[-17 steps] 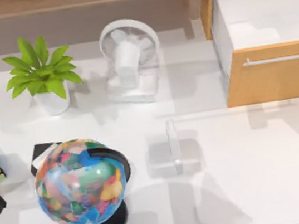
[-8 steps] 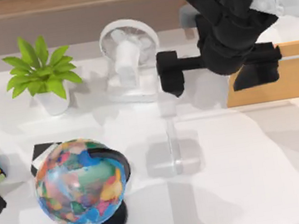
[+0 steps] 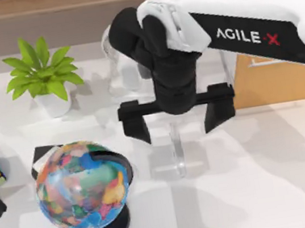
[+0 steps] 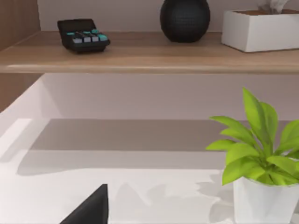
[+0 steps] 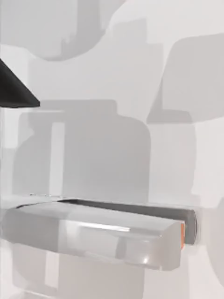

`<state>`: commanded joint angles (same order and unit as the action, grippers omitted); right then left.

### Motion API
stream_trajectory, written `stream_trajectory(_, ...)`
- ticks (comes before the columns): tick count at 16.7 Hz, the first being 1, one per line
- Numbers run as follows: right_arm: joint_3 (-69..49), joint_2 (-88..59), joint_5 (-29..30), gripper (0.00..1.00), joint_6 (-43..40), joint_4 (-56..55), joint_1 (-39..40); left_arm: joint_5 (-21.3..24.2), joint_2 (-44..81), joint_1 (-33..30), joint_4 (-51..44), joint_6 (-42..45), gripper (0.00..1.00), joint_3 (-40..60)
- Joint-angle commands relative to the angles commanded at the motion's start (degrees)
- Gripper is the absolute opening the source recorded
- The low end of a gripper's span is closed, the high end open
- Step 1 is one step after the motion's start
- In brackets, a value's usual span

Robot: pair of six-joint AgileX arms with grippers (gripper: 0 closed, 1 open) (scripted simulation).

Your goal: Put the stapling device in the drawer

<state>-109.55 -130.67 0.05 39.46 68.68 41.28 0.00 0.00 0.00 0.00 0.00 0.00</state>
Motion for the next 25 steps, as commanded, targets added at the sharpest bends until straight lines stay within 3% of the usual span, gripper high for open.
stream_trajectory(16,6.9,-2.8,0.0,1.0,0.1,-9.6,0.1,0.0,0.0,0.0,0.0,0.0,1.0,0.0)
stream_trajectory(25,6.9,-2.8,0.0,0.32,0.1,-9.6,0.1,0.0,0.0,0.0,0.0,0.0,1.0,0.0)
